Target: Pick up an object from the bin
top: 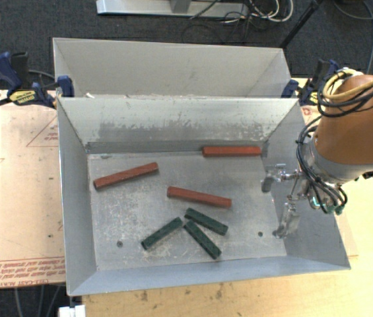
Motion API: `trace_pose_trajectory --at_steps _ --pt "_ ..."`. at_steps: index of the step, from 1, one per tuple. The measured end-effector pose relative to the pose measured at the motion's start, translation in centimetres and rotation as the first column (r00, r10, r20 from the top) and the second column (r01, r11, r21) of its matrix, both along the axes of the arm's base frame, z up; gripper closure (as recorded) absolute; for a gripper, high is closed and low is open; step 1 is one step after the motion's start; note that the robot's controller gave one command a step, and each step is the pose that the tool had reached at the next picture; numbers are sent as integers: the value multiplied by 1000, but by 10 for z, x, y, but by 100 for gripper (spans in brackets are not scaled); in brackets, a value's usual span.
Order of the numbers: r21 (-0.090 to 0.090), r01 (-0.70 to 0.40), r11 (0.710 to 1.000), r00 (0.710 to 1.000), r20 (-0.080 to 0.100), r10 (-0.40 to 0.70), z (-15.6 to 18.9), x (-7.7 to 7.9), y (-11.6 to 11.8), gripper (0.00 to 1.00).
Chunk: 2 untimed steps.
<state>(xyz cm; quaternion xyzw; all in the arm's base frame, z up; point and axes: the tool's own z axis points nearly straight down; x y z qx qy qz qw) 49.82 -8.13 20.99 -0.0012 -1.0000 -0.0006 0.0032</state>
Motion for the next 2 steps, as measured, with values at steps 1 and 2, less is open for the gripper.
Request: trace_pose_trajectory --at_steps 1,2 --pt "-1 -3 1000 1000 7 3 3 2 0 100" --pt "-1 -4 1000 1000 7 4 3 2 1 0"
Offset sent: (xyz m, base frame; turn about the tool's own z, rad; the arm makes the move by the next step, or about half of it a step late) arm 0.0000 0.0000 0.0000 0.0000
